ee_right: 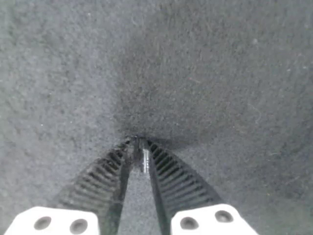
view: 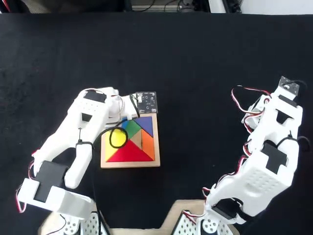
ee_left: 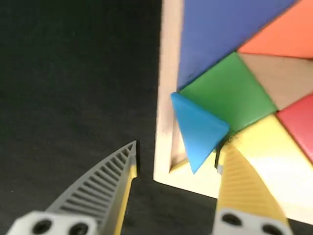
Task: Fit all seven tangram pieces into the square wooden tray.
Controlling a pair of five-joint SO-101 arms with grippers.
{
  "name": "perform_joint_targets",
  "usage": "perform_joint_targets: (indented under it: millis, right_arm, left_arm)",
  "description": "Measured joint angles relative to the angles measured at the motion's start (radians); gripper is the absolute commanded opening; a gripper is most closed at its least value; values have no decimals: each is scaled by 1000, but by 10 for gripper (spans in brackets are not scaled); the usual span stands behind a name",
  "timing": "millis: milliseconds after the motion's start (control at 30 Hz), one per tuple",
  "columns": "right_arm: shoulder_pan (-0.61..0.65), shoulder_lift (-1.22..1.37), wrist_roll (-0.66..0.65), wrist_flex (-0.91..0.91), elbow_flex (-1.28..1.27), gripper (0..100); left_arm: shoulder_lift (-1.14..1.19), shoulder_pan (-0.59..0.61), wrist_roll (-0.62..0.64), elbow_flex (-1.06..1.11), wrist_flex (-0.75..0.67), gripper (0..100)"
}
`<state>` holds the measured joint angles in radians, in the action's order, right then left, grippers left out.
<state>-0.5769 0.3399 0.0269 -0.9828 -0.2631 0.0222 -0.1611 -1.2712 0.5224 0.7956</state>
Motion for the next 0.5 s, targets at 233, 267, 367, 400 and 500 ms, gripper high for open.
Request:
perform_joint_targets:
  millis: [233,267,367,400,500]
  right_arm:
    - [0,0,0,0,0,11]
    - [0,0,0,0,0,11]
    - [0,0,0,0,0,11]
    - [0,0,0,0,0,11]
    - [0,0,0,0,0,11]
  left_arm:
    - [0,18,-12,2,-17,263]
    - [0,23,-25,2,-17,263]
    - [0,40,-48,5,-17,263]
    - [0,40,-51,5,-17,263]
    - [0,57,-52,5,-17,263]
